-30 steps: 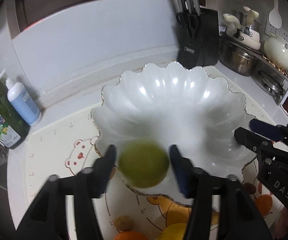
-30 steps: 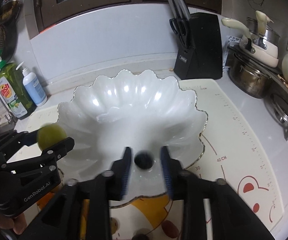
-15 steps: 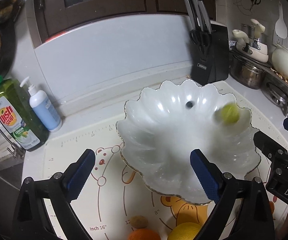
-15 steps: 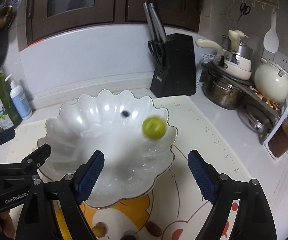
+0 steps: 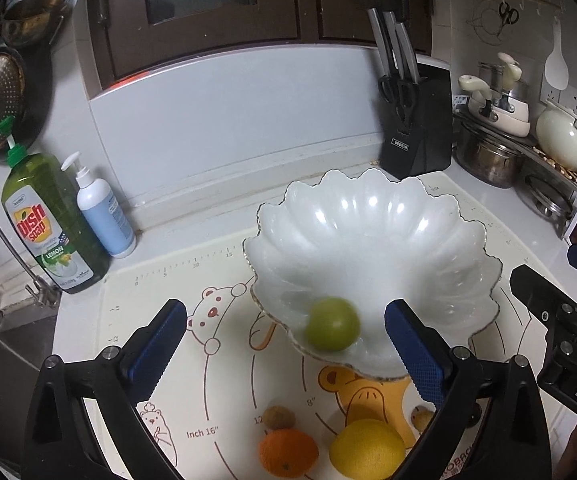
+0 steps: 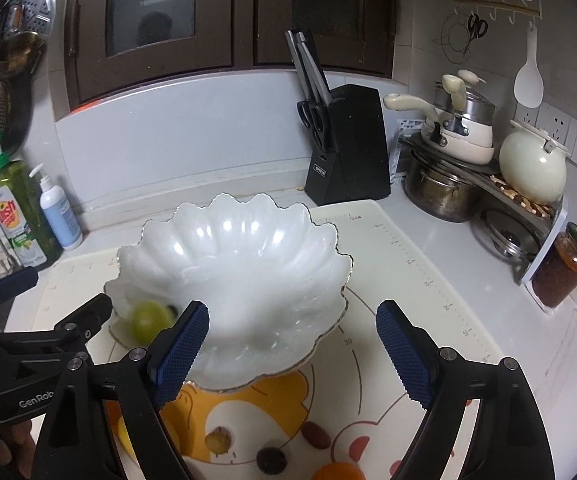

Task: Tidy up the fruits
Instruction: 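Open both grippers to drop the blueberry and green fruit into the bowl, then close the right gripper on the tangerine while the left gripper closes on the mango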

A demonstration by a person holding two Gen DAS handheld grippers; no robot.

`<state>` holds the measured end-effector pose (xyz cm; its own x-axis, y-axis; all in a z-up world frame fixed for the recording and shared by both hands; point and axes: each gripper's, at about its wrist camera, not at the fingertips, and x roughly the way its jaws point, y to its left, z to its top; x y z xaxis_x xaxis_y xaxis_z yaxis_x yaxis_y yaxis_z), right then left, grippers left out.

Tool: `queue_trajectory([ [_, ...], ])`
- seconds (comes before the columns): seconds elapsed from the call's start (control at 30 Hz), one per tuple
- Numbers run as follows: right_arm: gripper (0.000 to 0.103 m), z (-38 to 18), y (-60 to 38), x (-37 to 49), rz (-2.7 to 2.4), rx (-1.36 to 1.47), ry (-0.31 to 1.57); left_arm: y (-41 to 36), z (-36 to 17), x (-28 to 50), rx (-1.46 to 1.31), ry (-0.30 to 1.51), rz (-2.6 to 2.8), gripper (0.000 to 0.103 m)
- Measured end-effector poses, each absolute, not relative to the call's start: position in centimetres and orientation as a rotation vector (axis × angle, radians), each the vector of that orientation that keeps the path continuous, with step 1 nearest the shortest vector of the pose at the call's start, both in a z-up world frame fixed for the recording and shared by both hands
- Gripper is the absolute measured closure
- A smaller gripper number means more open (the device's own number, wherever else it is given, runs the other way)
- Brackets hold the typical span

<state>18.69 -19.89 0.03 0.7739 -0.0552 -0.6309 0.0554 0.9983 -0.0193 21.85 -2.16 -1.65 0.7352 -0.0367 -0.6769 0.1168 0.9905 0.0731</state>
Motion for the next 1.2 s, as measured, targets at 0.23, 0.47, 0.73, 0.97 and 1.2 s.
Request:
queue_trajectory([
  [0.23, 0.017, 0.3, -19.6, 16.7, -0.051, -0.005, 0.667, -1.8, -1.5, 19.6, 0.103, 0.740, -0.100, 0.002],
  [0.47, 0.017, 0.0, -19.4, 14.2, -0.043, -0.011, 0.652, -1.8, -2.0, 17.2, 0.100, 0.748, -0.116, 0.002],
  [0.73, 0.017, -1.0, -20.0, 11.6, -0.048, -0.001, 0.662, -2.4, -3.5, 14.3, 0.073, 0.768, -0.133, 0.002],
  [0.97, 0.017, -1.6, -21.8, 9.4, -0.081, -0.008, 0.664, -3.9, -4.5, 12.2, 0.045, 0.784, -0.128, 0.000],
  [1.2, 0.017, -3.0, -24.1, 8.0, -0.104, -0.001, 0.682, -5.6, -5.8, 10.6, 0.013, 0.812, -0.115, 0.000],
])
